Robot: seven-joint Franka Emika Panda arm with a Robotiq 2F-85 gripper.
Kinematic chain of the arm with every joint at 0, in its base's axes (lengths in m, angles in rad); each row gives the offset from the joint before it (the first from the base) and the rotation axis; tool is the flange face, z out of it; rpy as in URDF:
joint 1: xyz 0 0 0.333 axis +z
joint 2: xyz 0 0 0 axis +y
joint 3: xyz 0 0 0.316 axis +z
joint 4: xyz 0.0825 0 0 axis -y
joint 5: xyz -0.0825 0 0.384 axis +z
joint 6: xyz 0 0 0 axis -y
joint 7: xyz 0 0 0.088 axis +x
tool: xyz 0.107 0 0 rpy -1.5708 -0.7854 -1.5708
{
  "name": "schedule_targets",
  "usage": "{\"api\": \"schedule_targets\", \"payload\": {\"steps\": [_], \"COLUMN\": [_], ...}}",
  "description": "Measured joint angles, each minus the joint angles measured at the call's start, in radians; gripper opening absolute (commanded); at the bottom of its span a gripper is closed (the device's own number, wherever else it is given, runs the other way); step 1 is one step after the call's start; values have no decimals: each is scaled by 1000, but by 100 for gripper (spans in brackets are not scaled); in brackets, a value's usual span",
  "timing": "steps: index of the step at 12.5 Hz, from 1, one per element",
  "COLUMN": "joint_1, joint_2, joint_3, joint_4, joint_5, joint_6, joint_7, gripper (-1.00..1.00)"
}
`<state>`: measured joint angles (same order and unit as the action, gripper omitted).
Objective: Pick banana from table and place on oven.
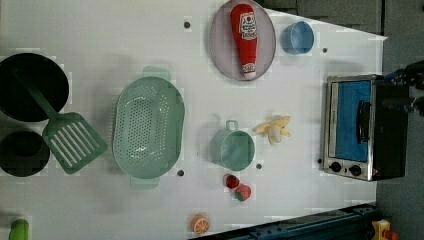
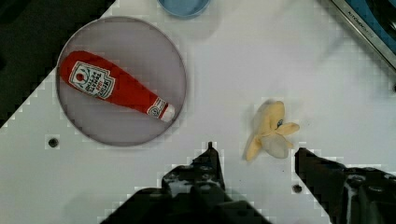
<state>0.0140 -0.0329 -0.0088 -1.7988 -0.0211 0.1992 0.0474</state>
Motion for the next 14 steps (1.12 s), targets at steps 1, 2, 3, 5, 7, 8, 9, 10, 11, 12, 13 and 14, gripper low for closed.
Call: {"api": "schedule_targets", "payload": {"steps": [1,2,3,5,7,8,9,10,11,12,13,14], "joint_1": [0,-2,-2,-4,-19,-22,-17,-16,-19,-19,-20,-24], "joint_2": [-90,-193,-287,-418,-453,-438,-415,-387,-350,-299,-240,-182], "joint_3": [-1,-3,-7,-20,-18,-16,-21,-25,-26,-30,-36,-45], "joint_4": [-98,-180,-234,-248,-205,-188,-193,-215,-252,-295,-342,-391], "joint_5": [-7,-5,5,-12,-6,-18,-17,-19,-3,7,-8,-9], "joint_6": [-63,-115,-124,-150,-149,-126,-83,-52,-21,42,115,194], "joint_7": [0,0,0,-2,-4,-5,-5,-5,-5,-5,-5,-5], "gripper": [59,80,100,100,100,100,100,100,100,100,100,100]}}
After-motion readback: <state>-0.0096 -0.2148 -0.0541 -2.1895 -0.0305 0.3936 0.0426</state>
